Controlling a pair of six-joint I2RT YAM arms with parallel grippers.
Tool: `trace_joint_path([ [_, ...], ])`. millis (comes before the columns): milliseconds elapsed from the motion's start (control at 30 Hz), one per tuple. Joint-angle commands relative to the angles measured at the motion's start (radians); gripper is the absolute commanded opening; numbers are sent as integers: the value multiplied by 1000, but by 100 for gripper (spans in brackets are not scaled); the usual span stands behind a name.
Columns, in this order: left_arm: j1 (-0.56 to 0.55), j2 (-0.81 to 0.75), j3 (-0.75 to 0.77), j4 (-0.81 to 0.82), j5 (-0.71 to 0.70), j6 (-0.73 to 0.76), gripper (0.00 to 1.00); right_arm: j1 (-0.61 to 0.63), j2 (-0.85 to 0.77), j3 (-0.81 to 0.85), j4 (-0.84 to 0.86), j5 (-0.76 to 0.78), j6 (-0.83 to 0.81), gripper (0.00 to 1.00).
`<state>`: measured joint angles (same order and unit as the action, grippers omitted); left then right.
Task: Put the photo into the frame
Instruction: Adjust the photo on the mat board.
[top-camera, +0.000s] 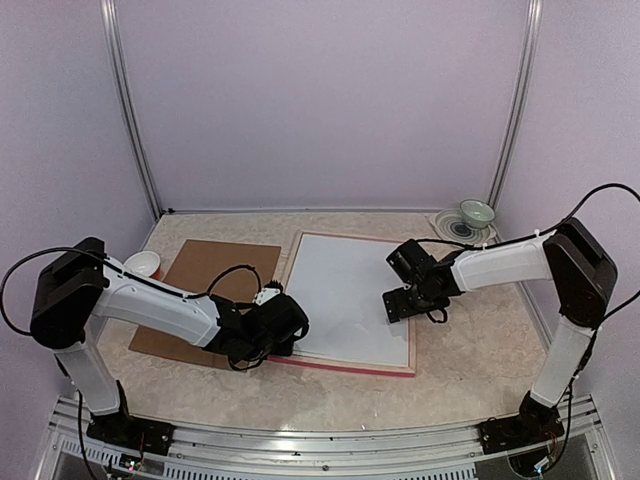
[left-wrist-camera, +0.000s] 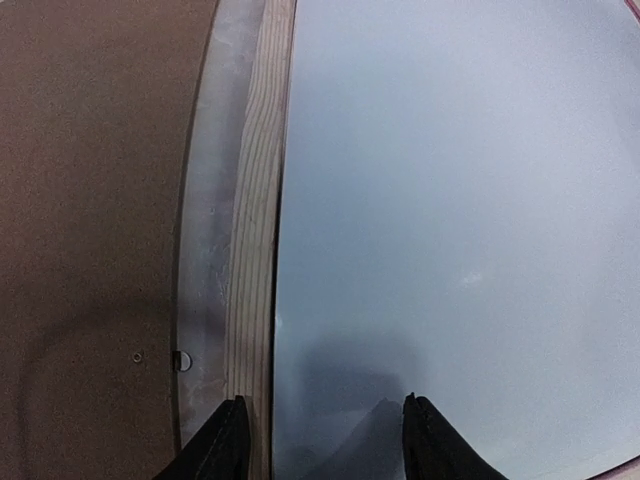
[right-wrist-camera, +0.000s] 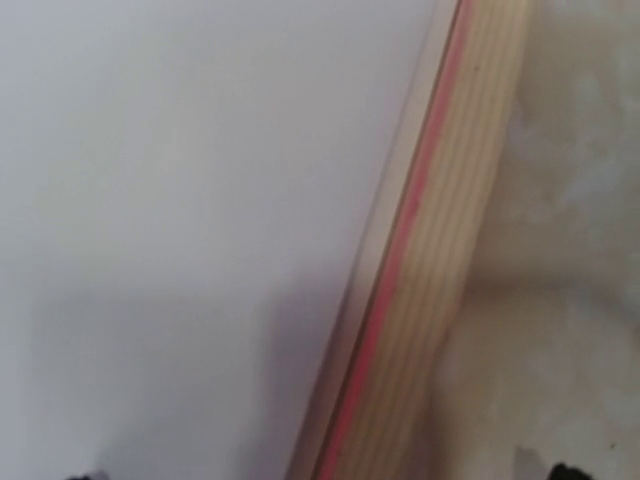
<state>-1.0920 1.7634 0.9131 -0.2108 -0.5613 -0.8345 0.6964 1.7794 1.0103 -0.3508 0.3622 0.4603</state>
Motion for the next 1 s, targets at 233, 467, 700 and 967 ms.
trace_joint_path([
  [233,-20,43,24,-22,25,4,52,9,52,80,-51,95,-36,99],
  [467,-21,-24,-28,21,27,-6,52,-8,-6,95,-37,52,-74,99],
  [700,-10,-126,-61,14,-22,-20,52,-14,-119,95,2,-82,-94,99],
  [967,24,-110,-54,-5,57,13,52,-70,-196,-4,90,-293,-13,99],
])
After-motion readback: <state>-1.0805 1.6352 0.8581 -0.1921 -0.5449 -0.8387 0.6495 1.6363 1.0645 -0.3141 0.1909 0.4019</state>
